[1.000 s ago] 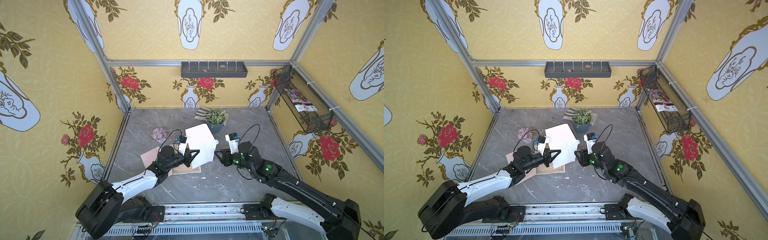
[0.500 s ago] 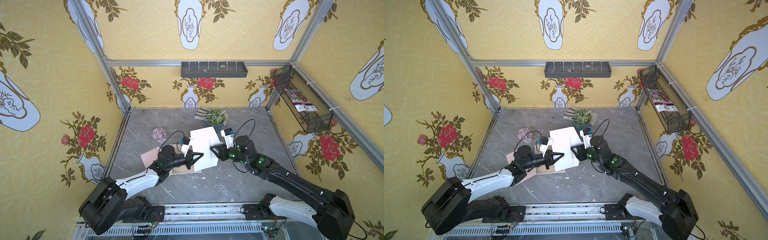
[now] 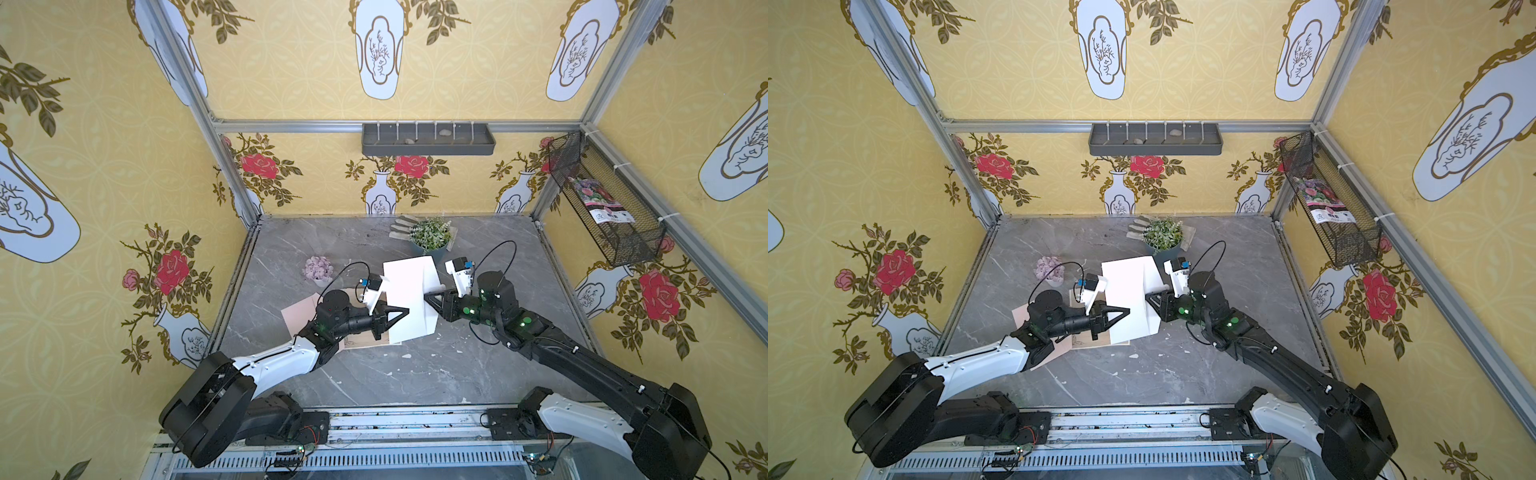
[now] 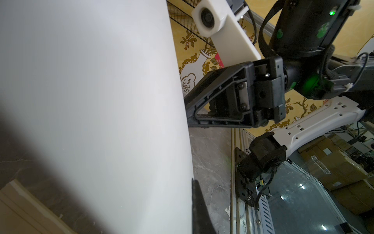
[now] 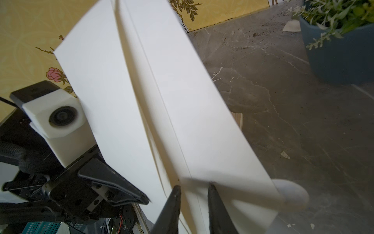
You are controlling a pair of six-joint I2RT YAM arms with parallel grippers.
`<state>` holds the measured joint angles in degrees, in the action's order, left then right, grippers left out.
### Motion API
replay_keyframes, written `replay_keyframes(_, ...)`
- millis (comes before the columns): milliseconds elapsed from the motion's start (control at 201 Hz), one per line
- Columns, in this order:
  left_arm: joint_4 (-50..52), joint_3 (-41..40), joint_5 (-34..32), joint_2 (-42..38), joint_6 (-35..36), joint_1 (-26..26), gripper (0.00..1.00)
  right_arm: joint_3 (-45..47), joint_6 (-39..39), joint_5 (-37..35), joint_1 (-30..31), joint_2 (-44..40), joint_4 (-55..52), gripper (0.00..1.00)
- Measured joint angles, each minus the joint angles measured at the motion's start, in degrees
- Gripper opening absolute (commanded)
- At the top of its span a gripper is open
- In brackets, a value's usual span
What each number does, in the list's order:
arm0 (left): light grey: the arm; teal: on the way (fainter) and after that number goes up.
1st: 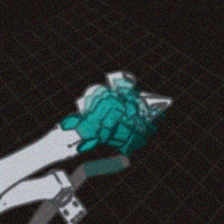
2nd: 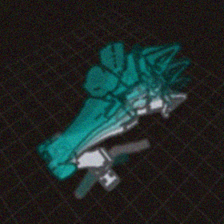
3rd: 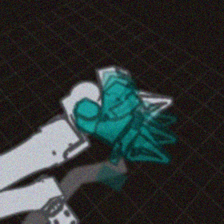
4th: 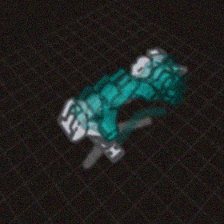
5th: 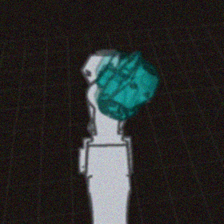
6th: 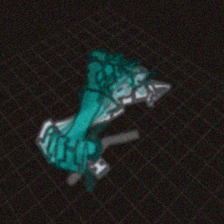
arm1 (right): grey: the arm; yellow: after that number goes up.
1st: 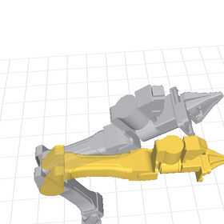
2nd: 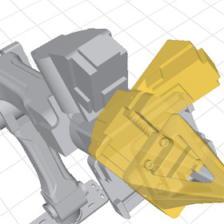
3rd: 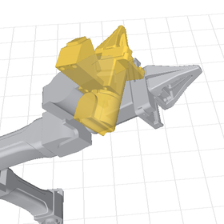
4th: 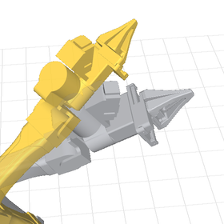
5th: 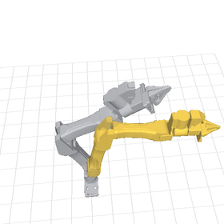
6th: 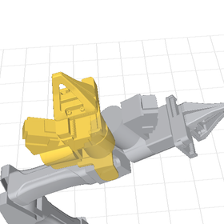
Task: Take the letter paper out of the envelope
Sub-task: Take out the letter paper from the envelope.
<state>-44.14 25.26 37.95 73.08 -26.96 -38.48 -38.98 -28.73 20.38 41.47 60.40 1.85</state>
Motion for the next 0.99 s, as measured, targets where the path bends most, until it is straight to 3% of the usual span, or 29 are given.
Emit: replay_keyframes(991,-1.2,-0.3,-0.2,-0.2,-0.1,0.0,0.00,0.1,-0.8,-0.1,1.6,-0.3,0.0,0.22)
